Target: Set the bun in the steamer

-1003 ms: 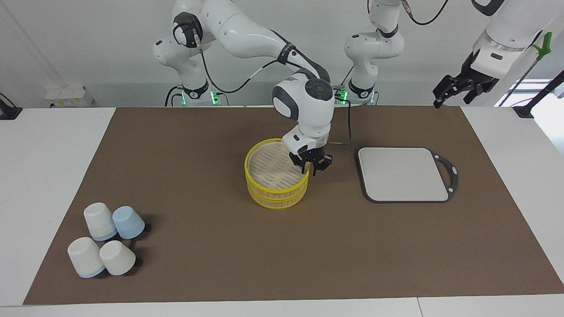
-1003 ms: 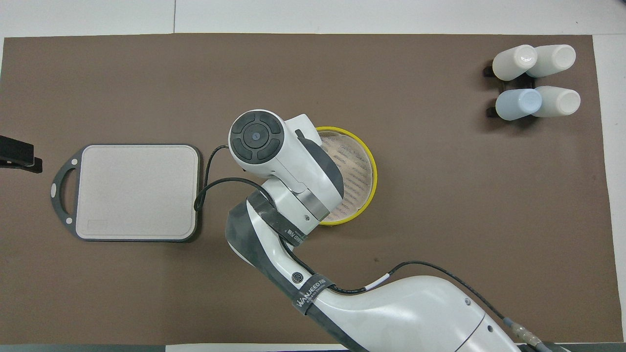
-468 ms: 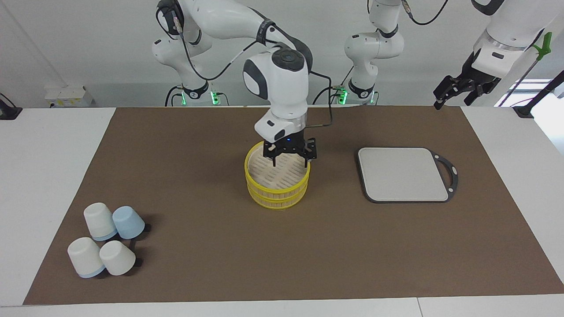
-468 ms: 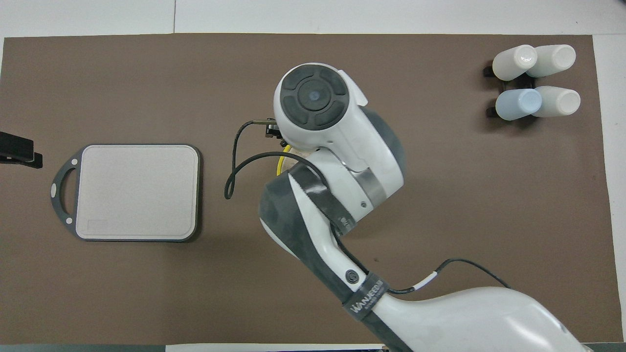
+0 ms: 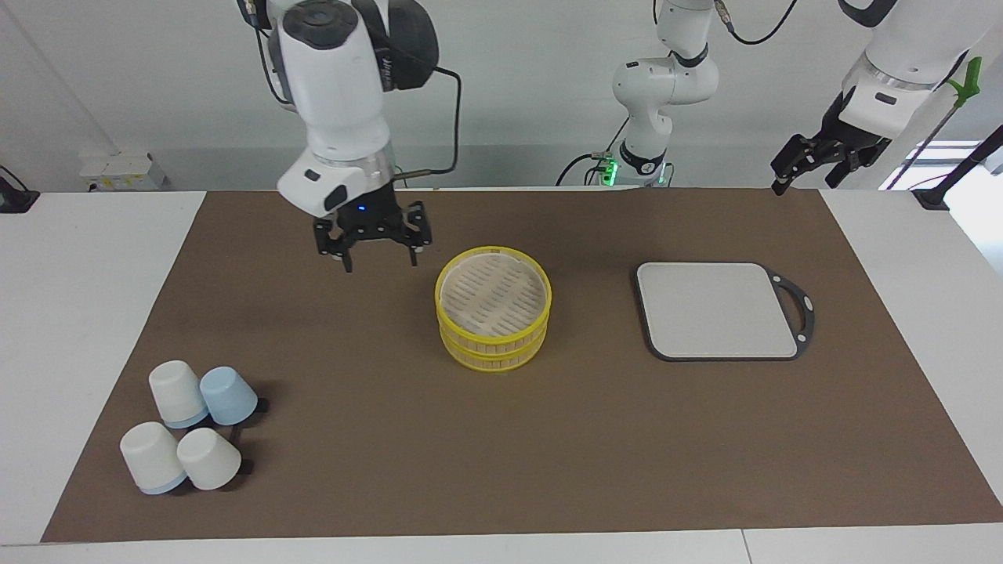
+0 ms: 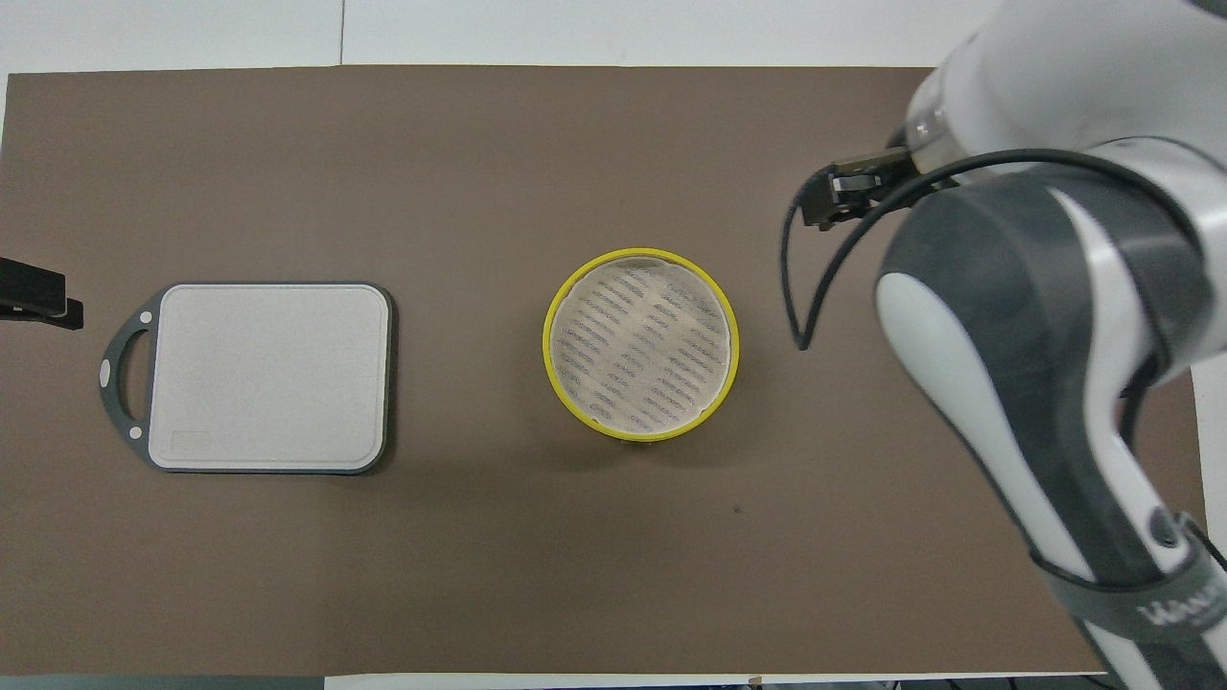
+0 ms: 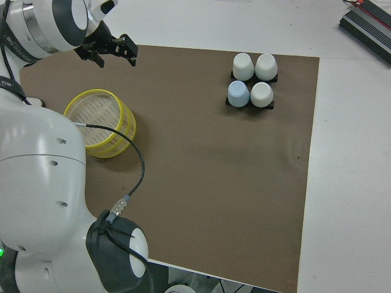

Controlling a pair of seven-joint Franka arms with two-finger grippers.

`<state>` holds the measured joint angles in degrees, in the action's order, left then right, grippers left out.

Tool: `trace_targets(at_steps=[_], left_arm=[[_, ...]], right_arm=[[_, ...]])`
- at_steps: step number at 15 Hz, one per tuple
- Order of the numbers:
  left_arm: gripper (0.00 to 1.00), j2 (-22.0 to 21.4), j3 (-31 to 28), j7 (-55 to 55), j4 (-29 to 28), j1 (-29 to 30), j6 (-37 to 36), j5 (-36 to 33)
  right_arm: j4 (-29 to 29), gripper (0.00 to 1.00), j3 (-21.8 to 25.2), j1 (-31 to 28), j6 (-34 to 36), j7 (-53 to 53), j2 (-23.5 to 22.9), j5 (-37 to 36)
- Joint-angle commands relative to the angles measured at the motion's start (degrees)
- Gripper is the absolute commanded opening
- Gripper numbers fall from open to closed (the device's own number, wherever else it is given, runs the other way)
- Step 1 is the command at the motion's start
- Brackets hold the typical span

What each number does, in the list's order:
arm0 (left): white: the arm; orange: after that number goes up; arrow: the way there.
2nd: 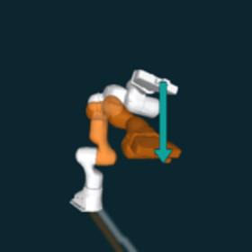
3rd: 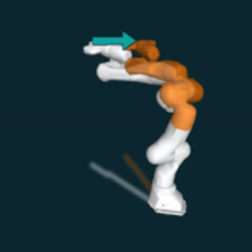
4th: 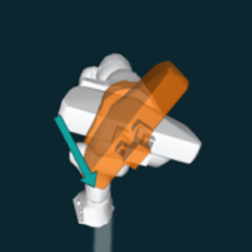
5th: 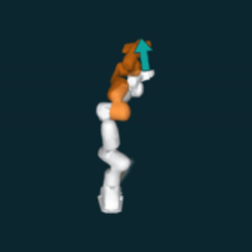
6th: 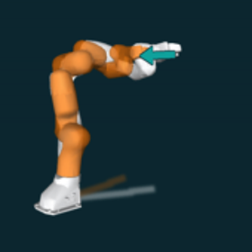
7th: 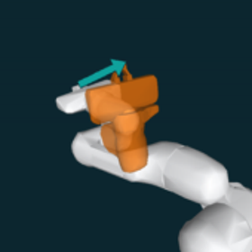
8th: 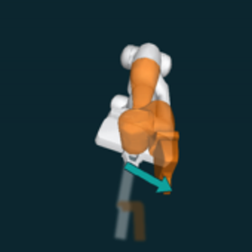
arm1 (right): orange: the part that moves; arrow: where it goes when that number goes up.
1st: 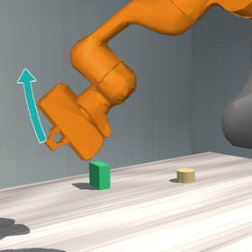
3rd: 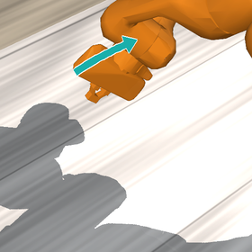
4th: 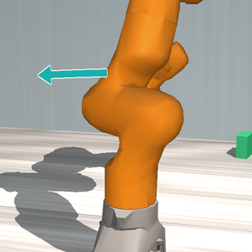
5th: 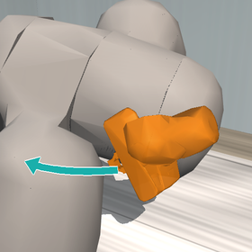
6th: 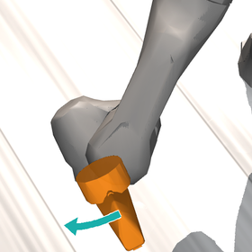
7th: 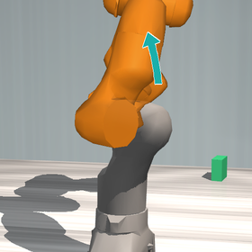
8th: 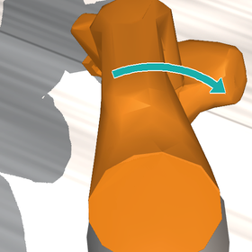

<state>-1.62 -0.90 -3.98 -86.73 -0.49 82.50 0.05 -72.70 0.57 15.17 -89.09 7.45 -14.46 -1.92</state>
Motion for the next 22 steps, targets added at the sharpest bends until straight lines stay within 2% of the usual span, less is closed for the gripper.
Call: trace_targets(at_steps=[1,4,8,15,22], left_arm=[[1.00,-1.46,0.55,0.29,-1.96,0.93,1.35,1.27],[1.00,-1.46,0.64,0.20,-1.87,0.93,1.61,1.27],[1.00,-1.37,0.64,0.20,-1.87,0.93,1.61,1.27],[1.00,-1.46,0.64,0.29,-1.87,0.84,1.61,1.36],[1.00,-1.37,0.55,0.20,-1.87,0.75,1.52,1.27]], right_arm=[[-4.89,1.00,-1.10,-7.33,4.00,-6.73,5.65,0.08],[-14.54,1.00,-1.10,-11.64,2.26,-6.83,12.42,1.56],[-19.84,1.00,-1.01,-14.99,1.20,-6.83,15.16,3.06],[-20.90,1.00,-0.92,-19.74,-2.14,-9.90,15.69,2.01],[-20.63,1.00,-0.75,-20.18,-3.55,-10.17,15.52,1.92]])
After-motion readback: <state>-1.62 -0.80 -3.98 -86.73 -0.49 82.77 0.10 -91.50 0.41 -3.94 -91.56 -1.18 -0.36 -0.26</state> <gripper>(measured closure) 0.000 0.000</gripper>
